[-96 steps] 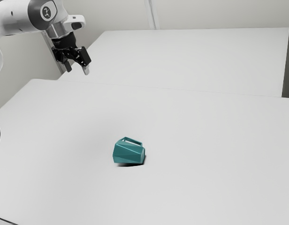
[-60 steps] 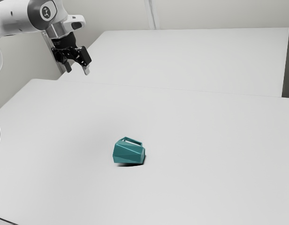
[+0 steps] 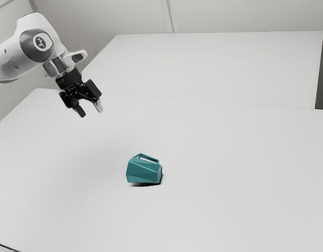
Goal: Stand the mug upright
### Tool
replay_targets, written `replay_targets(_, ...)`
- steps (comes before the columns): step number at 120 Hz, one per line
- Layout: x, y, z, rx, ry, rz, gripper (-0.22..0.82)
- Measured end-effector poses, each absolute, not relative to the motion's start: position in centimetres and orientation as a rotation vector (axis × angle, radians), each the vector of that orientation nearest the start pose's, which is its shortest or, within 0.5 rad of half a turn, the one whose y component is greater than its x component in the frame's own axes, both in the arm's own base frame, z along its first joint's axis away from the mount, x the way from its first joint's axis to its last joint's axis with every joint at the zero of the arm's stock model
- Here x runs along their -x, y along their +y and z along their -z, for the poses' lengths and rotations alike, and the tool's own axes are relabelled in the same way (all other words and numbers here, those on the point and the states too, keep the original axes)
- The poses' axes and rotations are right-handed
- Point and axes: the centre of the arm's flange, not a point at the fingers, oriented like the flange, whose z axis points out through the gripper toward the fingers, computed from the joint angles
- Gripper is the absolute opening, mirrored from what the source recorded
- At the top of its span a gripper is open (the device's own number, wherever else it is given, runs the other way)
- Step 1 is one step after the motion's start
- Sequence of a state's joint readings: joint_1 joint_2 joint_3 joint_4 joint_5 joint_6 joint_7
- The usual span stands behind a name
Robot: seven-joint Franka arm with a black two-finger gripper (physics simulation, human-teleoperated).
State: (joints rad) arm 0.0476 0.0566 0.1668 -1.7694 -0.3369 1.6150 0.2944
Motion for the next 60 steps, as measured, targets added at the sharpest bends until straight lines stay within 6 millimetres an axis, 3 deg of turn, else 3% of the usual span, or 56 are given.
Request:
replay_targets(37, -52.5, 6.7, -41.3, 3.723, 0.142, -0.276, 0.6)
replay_targets(60, -51.6, 6.5, -37.9, 3.783, 0.183, -0.172, 0.6)
